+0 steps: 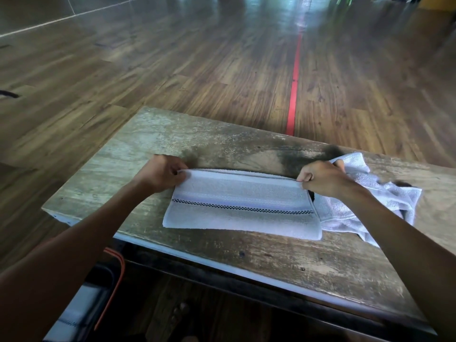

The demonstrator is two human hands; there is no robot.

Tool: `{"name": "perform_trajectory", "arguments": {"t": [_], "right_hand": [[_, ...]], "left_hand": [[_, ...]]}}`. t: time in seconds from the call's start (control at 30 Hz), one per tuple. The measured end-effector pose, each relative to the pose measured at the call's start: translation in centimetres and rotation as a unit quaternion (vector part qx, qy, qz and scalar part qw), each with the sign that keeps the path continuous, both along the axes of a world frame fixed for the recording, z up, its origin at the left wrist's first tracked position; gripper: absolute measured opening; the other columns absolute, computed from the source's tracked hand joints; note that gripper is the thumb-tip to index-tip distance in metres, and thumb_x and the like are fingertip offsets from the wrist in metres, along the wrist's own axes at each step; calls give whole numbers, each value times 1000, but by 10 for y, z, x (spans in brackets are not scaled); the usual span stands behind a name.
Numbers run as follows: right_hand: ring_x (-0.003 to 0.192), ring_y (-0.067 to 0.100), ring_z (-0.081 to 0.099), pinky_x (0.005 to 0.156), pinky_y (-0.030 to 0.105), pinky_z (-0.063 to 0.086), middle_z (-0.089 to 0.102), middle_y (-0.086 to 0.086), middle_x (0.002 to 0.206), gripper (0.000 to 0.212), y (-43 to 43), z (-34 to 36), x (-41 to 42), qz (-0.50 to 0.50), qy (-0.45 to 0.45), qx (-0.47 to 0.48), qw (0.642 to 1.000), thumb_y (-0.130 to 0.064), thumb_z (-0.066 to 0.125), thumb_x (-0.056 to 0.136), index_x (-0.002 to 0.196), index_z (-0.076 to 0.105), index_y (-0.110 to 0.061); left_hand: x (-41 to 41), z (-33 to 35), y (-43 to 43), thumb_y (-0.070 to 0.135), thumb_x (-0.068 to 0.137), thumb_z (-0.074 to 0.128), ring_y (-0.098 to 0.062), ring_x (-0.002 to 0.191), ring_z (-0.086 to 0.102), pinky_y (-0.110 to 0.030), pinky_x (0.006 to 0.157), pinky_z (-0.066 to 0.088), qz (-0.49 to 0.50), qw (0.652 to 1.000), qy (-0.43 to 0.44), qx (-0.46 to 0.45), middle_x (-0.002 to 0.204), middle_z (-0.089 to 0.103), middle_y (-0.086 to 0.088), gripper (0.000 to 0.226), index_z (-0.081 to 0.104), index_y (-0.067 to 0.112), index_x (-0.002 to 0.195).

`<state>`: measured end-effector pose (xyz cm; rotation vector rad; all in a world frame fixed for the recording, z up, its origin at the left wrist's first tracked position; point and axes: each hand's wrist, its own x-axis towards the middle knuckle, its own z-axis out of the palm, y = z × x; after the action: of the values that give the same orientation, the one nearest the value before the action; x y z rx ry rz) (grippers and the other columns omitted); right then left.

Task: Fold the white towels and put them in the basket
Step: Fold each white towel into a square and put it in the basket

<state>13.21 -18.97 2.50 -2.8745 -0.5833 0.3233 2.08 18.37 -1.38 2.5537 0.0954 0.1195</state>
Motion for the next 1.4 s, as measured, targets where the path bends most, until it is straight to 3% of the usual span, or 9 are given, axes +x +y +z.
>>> {"name": "perform_trajectory", "arguments": {"t": [0.13, 0.23, 0.37, 0.47, 0.63, 0.73, 0.9, 1.07, 1.4], "right_hand": [[96, 8, 53, 79, 35, 20, 65, -19, 80, 11, -4, 7, -6, 30, 63, -19, 997, -23, 67, 82, 76, 65, -32], [98, 9, 55, 94, 38, 27, 69, -17, 80, 9, -6, 8, -8, 44, 133, -6, 990, -25, 73, 78, 77, 67, -33], [91, 6, 58, 98, 43, 36, 67, -17, 77, 13, 6, -2, -11, 63, 101, -8, 993, -24, 74, 76, 72, 65, -33], [105, 8, 48, 88, 34, 24, 62, -20, 86, 11, 14, -3, -21, 63, -7, -52, 997, -26, 70, 80, 78, 62, -34], [125, 14, 34, 88, 33, 15, 53, -10, 123, 22, 31, -9, -47, 85, -108, -35, 990, -31, 58, 86, 107, 59, -35], [123, 12, 37, 92, 33, 17, 53, -12, 114, 21, 52, -23, -60, 124, -74, 52, 988, -39, 51, 91, 110, 59, -35], [111, 8, 38, 92, 34, 20, 48, -13, 100, 17, 72, -32, -62, 129, -15, 85, 988, -38, 53, 93, 105, 63, -32], [90, 5, 45, 83, 29, 19, 53, -20, 81, 23, 80, -20, -54, 126, 25, 77, 989, -30, 56, 93, 74, 52, -41], [96, 5, 48, 95, 36, 27, 47, -19, 97, 5, 76, -24, -47, 130, 31, 76, 988, -40, 60, 89, 86, 59, -37]], "left_hand": [[-12, 16, 7, 13, 82, 72, -5, 76, 65, -12, 66, 47, -34, 991, 110, -73, 82, 71, 5, 10, 73, 23, 79], [-27, 25, 21, 16, 85, 70, -3, 82, 66, -18, 73, 50, -62, 975, 195, -84, 88, 72, 8, 7, 75, 19, 87], [-38, 20, 21, 17, 80, 75, -1, 76, 66, -26, 72, 56, -62, 990, 125, -26, 81, 72, 7, 8, 73, 25, 78], [-43, 16, 16, 22, 78, 77, 2, 71, 63, -24, 68, 52, -24, 996, 79, 18, 78, 68, 11, 19, 66, 36, 73], [-54, 16, -19, 35, 80, 62, -14, 95, 58, -37, 90, 37, 15, 990, -14, 140, 101, 61, 11, 25, 67, 32, 104], [-52, 14, -57, 60, 81, 38, -11, 95, 56, -38, 92, 25, -47, 990, -6, 135, 97, 63, 13, 44, 65, 34, 104], [-33, 3, -85, 34, 93, 47, -8, 87, 46, -33, 73, 11, -44, 985, -28, 166, 87, 61, 12, 20, 62, 23, 86], [-17, 8, -81, 32, 91, 55, -7, 92, 48, -34, 79, 12, -47, 985, 11, 167, 88, 61, 14, 11, 63, 28, 84], [-17, 9, -76, 37, 91, 54, -9, 87, 54, -34, 83, 20, -41, 992, 40, 114, 87, 63, 10, 16, 62, 26, 83]]}}
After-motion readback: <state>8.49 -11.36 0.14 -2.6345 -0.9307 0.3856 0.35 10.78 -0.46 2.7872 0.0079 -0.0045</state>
